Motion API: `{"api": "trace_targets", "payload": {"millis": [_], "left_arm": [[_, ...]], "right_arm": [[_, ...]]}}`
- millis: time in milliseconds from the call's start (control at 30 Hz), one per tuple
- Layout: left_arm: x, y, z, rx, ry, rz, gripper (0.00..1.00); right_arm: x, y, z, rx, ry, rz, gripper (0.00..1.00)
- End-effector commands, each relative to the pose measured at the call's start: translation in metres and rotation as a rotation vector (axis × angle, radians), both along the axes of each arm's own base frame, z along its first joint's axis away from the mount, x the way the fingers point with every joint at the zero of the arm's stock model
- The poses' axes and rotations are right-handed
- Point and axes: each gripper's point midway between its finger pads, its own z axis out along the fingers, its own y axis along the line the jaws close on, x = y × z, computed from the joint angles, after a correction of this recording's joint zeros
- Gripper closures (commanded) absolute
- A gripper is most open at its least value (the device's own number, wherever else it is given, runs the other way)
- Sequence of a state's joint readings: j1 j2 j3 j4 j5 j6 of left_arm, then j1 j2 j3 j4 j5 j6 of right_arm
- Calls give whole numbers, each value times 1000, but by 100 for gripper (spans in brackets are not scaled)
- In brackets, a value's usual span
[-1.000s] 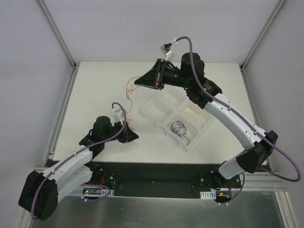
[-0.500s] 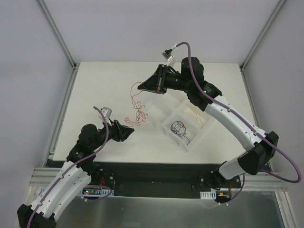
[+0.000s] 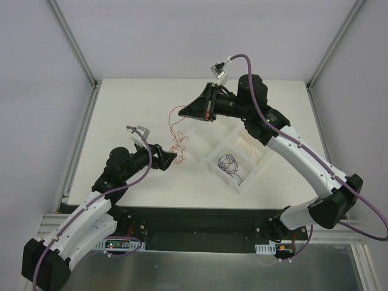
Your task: Untangle the cables
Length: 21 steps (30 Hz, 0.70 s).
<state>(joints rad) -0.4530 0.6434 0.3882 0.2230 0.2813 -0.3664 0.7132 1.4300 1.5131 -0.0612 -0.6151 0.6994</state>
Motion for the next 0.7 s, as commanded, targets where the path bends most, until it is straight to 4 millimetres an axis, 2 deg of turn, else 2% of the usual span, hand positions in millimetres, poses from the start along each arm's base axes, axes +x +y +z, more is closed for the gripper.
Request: {"api": "trace_targets", "payload": {"millis": [0, 100, 200, 367, 500, 533, 667], "left_arm": [[19, -8, 38, -25, -215, -2, 16], [24, -21, 36, -18, -183, -59, 16], [34, -28, 20, -16, -89, -57, 23], [56, -7, -27, 44, 98, 139, 52], [60, 11, -59, 12, 187, 288, 71], [57, 12, -68, 12, 221, 294, 73], [41, 37, -112, 90, 382, 417, 79]], "right_arm": [[-15, -4, 47, 110, -86, 36, 100], [-19, -3, 53, 122, -88, 49, 100], [-21, -3, 59, 135, -99, 49, 100], [-29, -1, 78, 164, -126, 62, 100], [-39, -1, 90, 155, -178, 67, 100], [-41, -2, 94, 148, -192, 65, 100], [-47, -11, 120, 161, -264, 47, 100]]}}
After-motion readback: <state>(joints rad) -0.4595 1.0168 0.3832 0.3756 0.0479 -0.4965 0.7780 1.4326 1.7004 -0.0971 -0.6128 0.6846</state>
